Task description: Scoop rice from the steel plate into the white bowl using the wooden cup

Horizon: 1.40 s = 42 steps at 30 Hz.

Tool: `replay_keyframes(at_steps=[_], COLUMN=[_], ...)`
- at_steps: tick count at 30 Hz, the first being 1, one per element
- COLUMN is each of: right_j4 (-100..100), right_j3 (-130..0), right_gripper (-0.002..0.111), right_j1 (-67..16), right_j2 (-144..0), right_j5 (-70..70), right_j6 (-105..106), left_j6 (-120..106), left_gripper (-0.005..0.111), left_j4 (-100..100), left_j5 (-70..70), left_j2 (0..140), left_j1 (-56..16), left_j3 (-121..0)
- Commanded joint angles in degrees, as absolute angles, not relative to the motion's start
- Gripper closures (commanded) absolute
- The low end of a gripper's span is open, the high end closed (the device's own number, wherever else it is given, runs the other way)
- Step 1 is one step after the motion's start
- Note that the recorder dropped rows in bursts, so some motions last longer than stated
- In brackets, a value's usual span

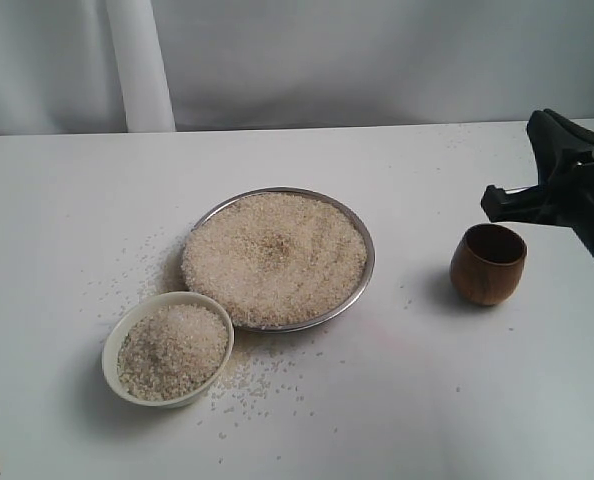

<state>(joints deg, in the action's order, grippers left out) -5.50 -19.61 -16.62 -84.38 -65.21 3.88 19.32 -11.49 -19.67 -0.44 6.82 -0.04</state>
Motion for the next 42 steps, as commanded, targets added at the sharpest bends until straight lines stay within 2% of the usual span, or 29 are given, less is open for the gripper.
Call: replay_keyframes(at_steps=[1,8,20,35,42], right_j4=[-4.77,-5.18,-9.53,-5.31,-5.12], right_j3=[-19.40,-19.40,-19.40,-19.40,-19.28], right_gripper=[0.108,0.108,0.108,0.108,0.108], right_j1=[-16.57,-16.57,-16.57,-16.57,-16.57], right_j2=[-83.93,-78.52,-73.36,-46.73,-33.90], right_j5=[-65.63,-61.06,-61.07,-26.43,-19.16], right_j6=[4.30,4.30,4.42,14.19,14.97], left_j6=[19.45,19.45,19.45,19.45,19.45], left_gripper=[0.107,0.107,0.107,0.107,0.107], left_j4=[-11.28,-11.28,-11.28,-11.28,-11.28], left_j5=[-19.31,-19.31,-19.31,-19.31,-19.31], left_j2=[0.00,0.00,0.00,0.00,0.00], left_j1=[6.74,6.74,6.74,6.74,6.74], left_j3=[0.00,0.00,0.00,0.00,0.00])
